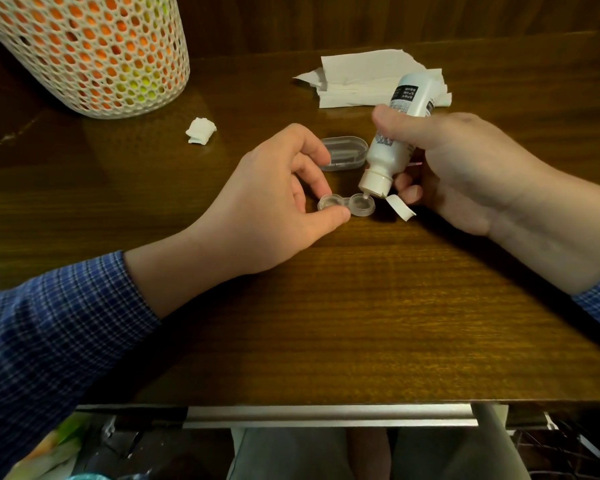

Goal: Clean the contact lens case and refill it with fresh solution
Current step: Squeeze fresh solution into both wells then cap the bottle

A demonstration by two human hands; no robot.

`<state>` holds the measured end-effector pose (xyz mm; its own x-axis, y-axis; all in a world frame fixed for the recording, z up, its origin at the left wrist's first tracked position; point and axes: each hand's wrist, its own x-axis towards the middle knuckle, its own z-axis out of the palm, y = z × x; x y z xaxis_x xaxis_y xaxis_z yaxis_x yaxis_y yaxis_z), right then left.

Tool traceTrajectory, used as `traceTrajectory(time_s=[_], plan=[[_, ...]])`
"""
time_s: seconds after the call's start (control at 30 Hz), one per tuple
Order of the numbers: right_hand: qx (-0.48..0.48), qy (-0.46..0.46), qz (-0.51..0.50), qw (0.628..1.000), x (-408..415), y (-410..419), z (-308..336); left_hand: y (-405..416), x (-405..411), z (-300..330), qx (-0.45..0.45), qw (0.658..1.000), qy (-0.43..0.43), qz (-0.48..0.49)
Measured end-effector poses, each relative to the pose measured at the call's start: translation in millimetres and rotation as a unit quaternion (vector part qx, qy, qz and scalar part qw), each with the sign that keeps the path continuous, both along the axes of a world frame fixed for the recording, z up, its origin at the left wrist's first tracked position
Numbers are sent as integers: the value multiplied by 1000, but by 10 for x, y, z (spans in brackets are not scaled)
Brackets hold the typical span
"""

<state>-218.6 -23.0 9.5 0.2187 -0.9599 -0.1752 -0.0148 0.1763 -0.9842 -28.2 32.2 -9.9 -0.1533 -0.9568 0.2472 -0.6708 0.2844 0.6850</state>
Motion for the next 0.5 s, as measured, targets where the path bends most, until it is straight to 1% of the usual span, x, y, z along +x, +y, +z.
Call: traceTrajectory(time_s=[0.4, 0.5], plan=[[8, 7, -6, 1000, 3, 15, 21, -8, -4, -10, 2, 1000, 3, 0], [6, -7, -16, 1000, 4, 1, 14, 0, -1, -14, 1, 1000, 3, -1]])
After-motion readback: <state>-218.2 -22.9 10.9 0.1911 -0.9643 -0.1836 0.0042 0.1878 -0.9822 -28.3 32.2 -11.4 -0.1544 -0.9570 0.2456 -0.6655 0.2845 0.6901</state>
